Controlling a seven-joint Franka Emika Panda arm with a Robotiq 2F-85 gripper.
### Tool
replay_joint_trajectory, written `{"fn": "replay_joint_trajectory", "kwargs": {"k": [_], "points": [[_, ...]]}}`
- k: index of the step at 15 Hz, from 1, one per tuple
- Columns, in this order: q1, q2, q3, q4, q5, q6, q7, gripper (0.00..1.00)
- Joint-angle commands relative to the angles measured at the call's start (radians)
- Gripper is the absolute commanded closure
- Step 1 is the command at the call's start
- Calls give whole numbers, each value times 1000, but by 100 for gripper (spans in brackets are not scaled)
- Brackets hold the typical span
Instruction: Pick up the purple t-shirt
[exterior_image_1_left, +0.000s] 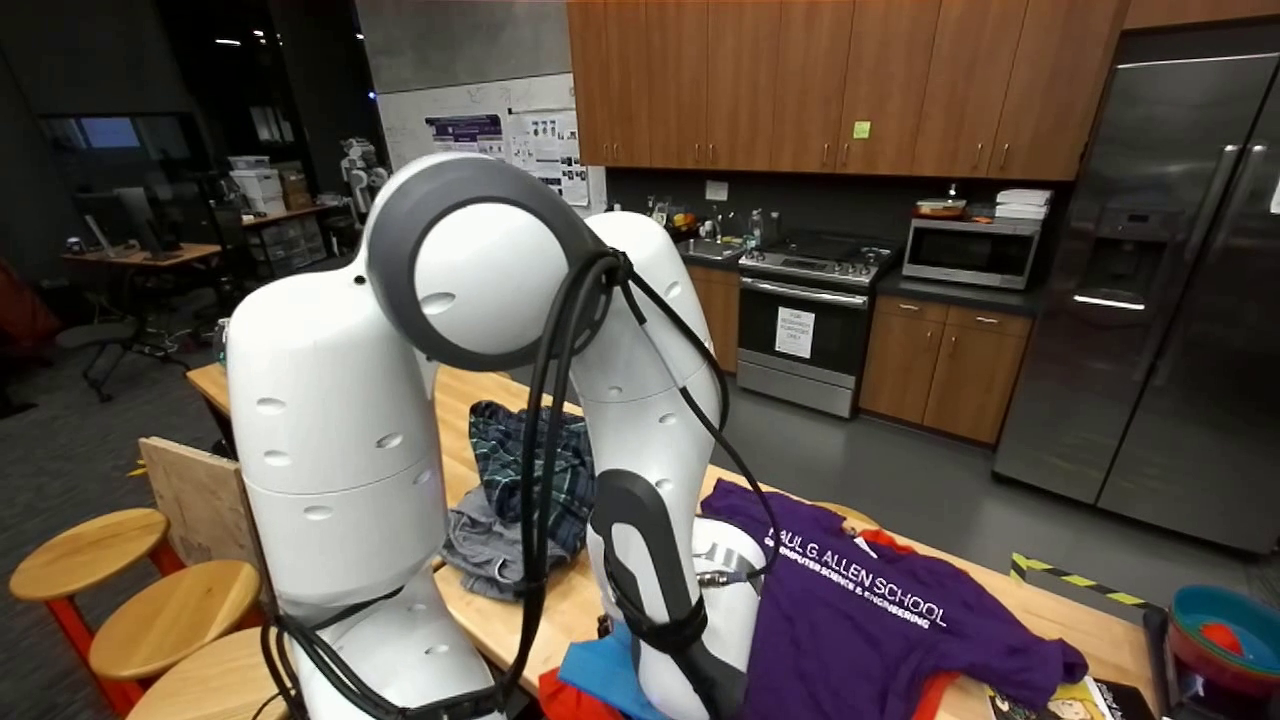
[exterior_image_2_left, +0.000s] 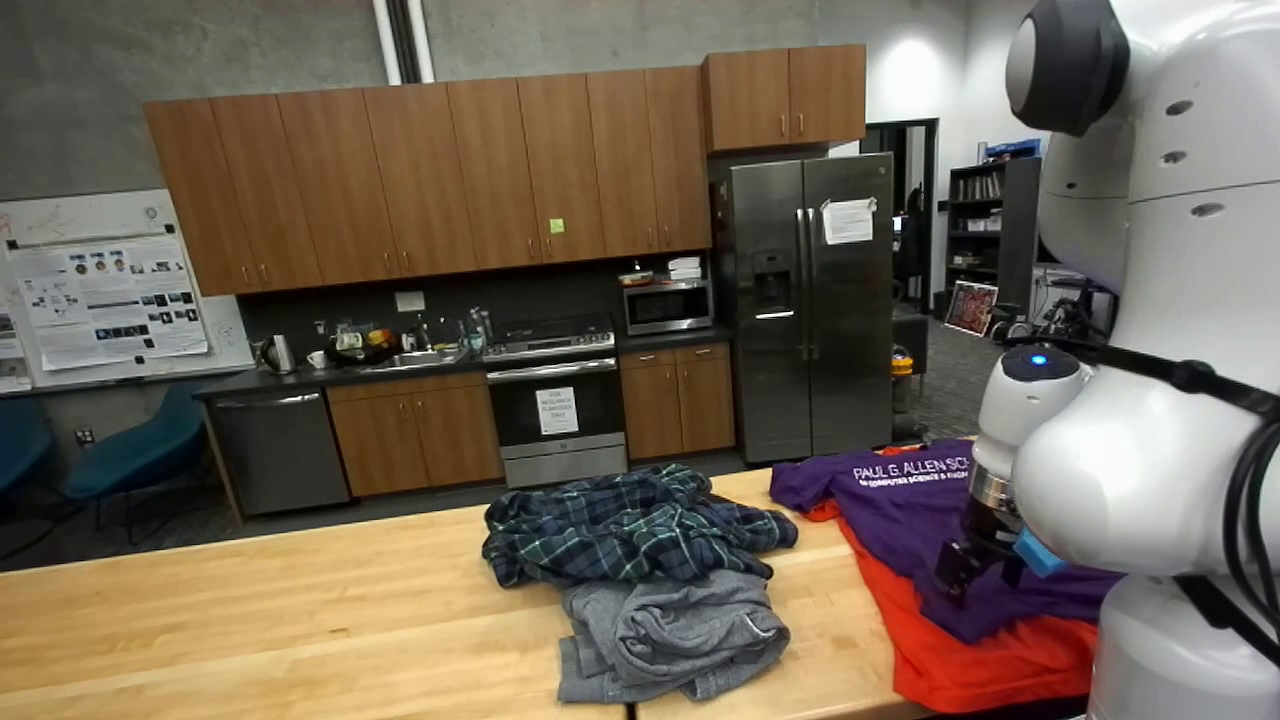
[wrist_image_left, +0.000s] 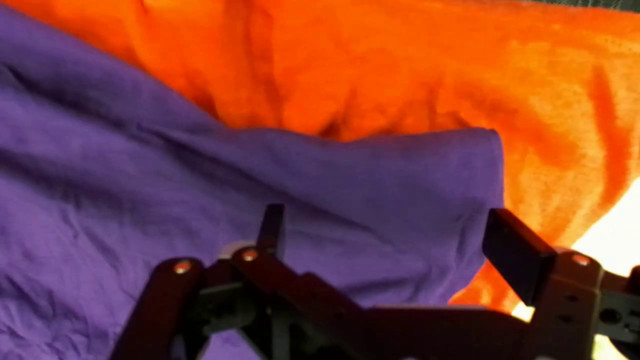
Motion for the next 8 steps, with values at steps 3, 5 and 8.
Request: {"fn": "replay_joint_trajectory", "kwargs": {"k": [3, 5, 8], "points": [[94, 14, -14, -2, -221, -28, 331, 0], [147, 24, -13, -2, -268, -55, 428, 0], [248, 55, -29, -2, -252, -111, 486, 0]]}}
